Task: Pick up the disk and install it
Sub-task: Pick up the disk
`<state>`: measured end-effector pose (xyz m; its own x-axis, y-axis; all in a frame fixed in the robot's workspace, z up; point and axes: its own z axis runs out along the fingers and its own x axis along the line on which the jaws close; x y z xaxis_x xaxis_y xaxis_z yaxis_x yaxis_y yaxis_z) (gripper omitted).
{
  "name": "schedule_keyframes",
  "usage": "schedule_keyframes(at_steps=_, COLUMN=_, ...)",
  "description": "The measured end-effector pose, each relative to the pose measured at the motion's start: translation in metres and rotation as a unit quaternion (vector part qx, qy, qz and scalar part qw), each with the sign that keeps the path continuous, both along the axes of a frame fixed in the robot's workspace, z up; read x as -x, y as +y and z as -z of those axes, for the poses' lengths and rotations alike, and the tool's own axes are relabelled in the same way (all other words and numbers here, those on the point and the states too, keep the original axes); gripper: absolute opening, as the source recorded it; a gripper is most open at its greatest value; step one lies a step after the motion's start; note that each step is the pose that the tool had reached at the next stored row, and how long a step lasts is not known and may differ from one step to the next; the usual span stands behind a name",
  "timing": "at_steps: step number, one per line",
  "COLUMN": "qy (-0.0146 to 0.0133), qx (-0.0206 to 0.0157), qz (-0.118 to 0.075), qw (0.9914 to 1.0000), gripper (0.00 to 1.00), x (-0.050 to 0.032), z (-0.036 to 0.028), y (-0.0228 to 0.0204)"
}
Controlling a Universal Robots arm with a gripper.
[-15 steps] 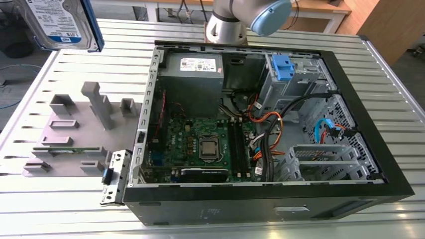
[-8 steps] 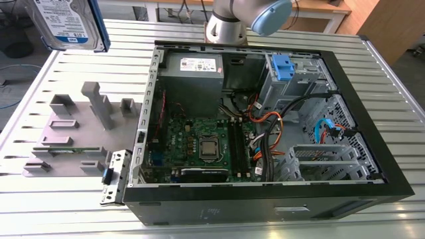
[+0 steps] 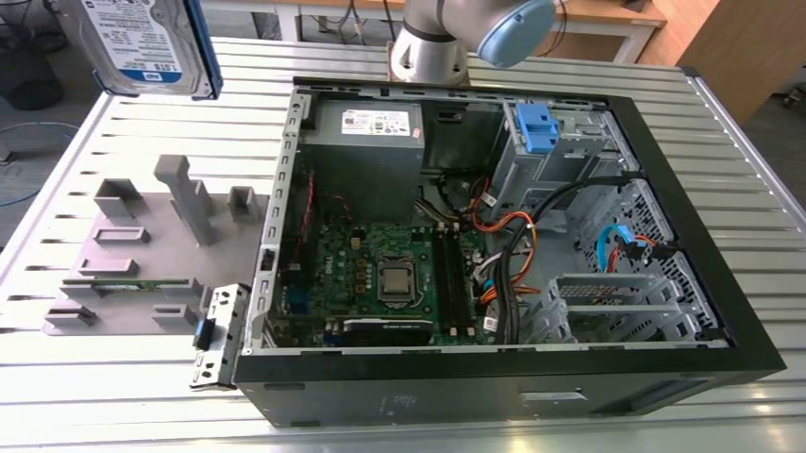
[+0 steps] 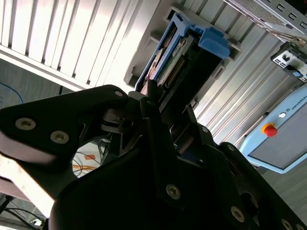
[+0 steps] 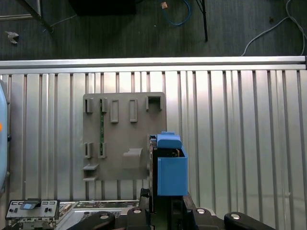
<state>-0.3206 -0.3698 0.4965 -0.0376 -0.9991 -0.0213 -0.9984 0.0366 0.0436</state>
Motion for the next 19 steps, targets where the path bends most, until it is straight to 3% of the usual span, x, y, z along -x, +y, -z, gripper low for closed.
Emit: schedule_keyframes(at_steps=19, qy=0.0000, qx=0.0000, qz=0.000, qw=1.00000, gripper=0.35, x=-0.0377, z=0.0000, y=0.0000)
